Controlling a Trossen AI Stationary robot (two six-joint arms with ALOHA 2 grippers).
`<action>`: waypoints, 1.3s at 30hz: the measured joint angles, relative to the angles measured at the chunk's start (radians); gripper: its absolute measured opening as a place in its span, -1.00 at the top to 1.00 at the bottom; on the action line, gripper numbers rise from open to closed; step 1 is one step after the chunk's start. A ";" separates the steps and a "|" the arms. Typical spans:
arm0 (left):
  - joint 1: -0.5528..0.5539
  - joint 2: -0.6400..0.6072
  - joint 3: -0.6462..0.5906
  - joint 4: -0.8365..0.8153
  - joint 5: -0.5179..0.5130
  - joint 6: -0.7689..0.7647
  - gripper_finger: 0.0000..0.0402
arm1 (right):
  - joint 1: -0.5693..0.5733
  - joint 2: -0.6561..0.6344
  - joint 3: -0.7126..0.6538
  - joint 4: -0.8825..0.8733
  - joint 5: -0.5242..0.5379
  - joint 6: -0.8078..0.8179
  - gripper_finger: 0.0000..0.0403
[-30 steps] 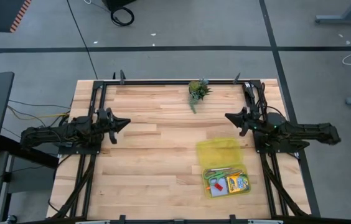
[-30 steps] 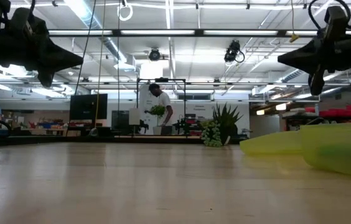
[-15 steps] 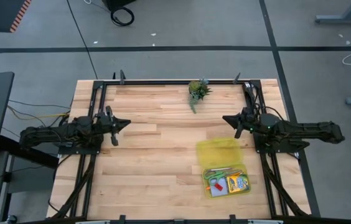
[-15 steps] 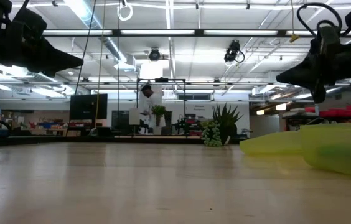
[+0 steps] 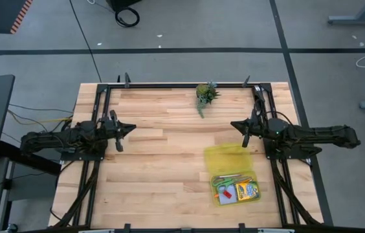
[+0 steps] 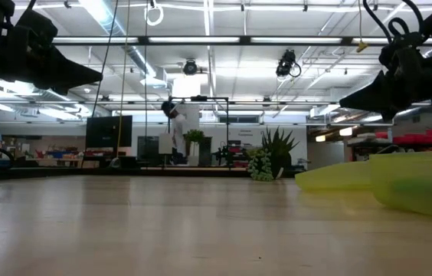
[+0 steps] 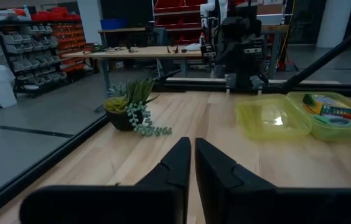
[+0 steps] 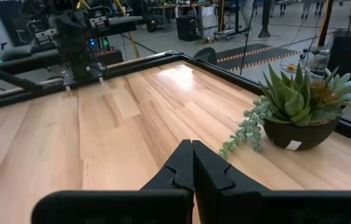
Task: Pack school essentials
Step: Return to Home Position
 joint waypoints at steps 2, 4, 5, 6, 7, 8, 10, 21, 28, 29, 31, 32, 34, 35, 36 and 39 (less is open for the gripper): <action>0.000 0.000 0.000 0.000 0.000 0.000 0.87 | 0.000 0.000 0.000 0.000 0.000 0.000 0.97; 0.000 0.000 0.000 0.000 0.000 0.000 0.88 | 0.000 0.000 0.000 0.000 0.000 0.000 0.97; 0.000 0.000 0.000 0.000 0.000 0.000 0.88 | 0.000 0.000 0.000 0.000 0.000 0.001 0.97; 0.000 0.000 0.000 0.000 0.000 0.000 0.88 | 0.000 0.000 0.000 0.000 0.000 0.001 0.97; 0.000 0.000 0.000 0.000 0.000 0.000 0.87 | 0.000 0.000 0.000 0.000 0.000 0.001 0.97; 0.000 0.000 0.000 0.000 0.000 0.000 0.86 | 0.000 0.000 0.000 0.000 0.000 0.002 0.97; 0.000 0.000 0.000 0.000 0.000 0.000 0.84 | 0.000 0.000 0.000 0.000 0.000 0.002 0.97; 0.000 0.000 0.000 0.001 0.000 0.000 0.88 | 0.000 0.000 0.000 0.000 0.000 0.002 0.97; 0.000 0.000 0.000 0.001 0.000 0.000 0.84 | 0.000 0.000 0.000 -0.001 0.000 0.002 0.97; 0.000 0.000 0.000 0.001 0.000 0.000 0.83 | 0.000 0.000 0.000 -0.001 0.000 0.002 0.97; 0.000 0.000 0.000 0.001 0.000 0.000 0.82 | 0.000 0.000 0.000 -0.001 0.000 0.002 0.97; 0.000 0.000 0.000 0.001 0.000 0.000 0.82 | 0.000 0.000 0.000 -0.001 0.000 0.002 0.97; 0.000 0.000 0.000 0.001 0.000 0.000 0.83 | 0.000 0.000 0.000 -0.001 0.000 0.002 0.97; 0.000 0.000 0.000 0.001 0.000 0.000 0.84 | 0.000 0.000 0.000 -0.001 0.000 0.002 0.97; 0.000 0.000 0.000 0.001 0.000 0.000 0.85 | 0.000 0.000 0.000 -0.001 0.000 0.002 0.97; 0.000 0.000 0.000 0.001 0.000 0.000 0.88 | 0.000 0.000 0.000 -0.001 0.000 0.002 0.97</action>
